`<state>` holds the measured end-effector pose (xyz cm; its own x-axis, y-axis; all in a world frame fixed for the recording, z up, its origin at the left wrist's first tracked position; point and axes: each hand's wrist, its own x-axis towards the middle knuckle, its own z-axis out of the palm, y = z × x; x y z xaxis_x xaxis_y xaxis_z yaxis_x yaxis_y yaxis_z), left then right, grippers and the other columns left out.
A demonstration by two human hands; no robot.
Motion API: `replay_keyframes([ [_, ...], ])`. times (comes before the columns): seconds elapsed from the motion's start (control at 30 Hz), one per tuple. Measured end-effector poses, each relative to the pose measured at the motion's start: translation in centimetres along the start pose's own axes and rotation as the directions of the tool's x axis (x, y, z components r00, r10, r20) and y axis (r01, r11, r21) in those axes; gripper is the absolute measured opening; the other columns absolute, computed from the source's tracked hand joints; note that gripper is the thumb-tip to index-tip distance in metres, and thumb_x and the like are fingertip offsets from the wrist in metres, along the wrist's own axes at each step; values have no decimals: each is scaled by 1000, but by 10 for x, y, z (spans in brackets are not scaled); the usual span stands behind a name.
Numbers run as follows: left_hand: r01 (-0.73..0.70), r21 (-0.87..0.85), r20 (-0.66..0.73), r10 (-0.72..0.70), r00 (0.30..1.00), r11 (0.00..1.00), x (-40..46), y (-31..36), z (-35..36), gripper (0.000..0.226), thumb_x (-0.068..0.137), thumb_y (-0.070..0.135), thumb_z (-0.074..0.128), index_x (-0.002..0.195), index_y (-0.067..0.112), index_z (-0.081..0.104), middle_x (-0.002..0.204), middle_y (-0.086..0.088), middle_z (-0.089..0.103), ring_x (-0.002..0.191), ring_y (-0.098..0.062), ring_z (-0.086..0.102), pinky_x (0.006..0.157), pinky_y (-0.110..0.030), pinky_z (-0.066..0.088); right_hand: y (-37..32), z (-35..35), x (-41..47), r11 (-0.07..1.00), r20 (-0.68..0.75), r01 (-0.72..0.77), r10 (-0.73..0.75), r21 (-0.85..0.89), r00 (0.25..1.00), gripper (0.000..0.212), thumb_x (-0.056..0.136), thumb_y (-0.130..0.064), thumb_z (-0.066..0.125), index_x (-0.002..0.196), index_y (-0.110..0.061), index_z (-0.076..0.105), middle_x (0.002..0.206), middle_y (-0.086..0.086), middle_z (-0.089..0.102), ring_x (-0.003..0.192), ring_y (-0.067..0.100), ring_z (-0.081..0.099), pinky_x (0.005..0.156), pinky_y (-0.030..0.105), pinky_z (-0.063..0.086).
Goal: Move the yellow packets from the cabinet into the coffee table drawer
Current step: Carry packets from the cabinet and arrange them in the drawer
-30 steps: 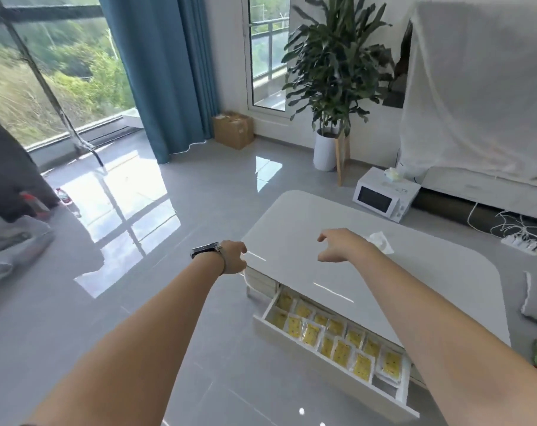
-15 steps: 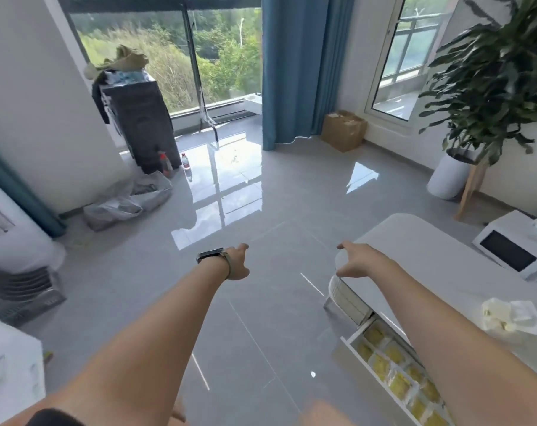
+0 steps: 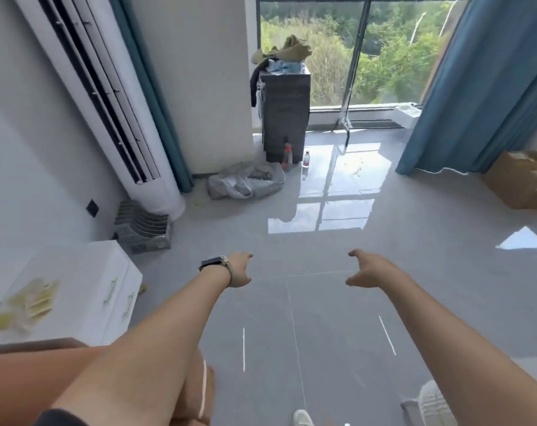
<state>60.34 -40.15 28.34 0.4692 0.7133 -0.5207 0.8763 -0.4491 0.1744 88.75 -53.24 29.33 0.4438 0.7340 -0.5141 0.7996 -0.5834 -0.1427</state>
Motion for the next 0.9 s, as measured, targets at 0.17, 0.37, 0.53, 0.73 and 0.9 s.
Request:
replay_keyframes([
  [0.17, 189, -208, -37, -201, 979, 960, 26, -60, -13, 64, 94, 25, 53, 151, 18, 25, 150, -14, 34, 132, -31, 43, 106, -38, 40, -87, -32, 89, 966, 16, 219, -219, -134, 976, 75, 81, -36, 65, 147, -31, 29, 135, 3, 48, 123, 26, 49, 94, 39, 48],
  [0.37, 411, -320, 76, -409, 909, 854, 22, -162, -5, 65, 95, 28, 52, 152, 22, 21, 154, -11, 28, 131, -29, 45, 104, -37, 41, -231, -15, 157, 844, 166, 478, -449, -244, 878, 77, 81, -36, 68, 147, -26, 30, 133, 8, 51, 124, 29, 49, 98, 39, 47],
  [0.53, 559, -405, 147, -552, 821, 724, 23, -271, 3, 68, 93, 27, 49, 153, 25, 19, 149, -10, 33, 122, -28, 52, 97, -36, 47, -358, -2, 200, 721, 243, 617, -567, -315, 787, 76, 83, -38, 67, 148, -25, 30, 126, 9, 54, 118, 29, 53, 92, 36, 49],
  [0.73, 656, -476, 258, -620, 741, 586, 20, -373, 6, 66, 92, 31, 46, 152, 28, 18, 139, -9, 42, 104, -26, 60, 88, -42, 54, -469, 8, 233, 643, 292, 669, -602, -374, 743, 73, 81, -37, 65, 146, -28, 32, 129, 6, 54, 116, 26, 54, 91, 39, 51],
  [0.9, 664, -587, 278, -655, 703, 463, 16, -424, 7, 65, 93, 24, 46, 152, 25, 18, 130, -8, 44, 94, -23, 62, 71, -32, 52, -549, 19, 250, 566, 370, 696, -592, -441, 716, 73, 79, -37, 64, 145, -29, 34, 130, 4, 53, 117, 25, 54, 90, 36, 51],
])
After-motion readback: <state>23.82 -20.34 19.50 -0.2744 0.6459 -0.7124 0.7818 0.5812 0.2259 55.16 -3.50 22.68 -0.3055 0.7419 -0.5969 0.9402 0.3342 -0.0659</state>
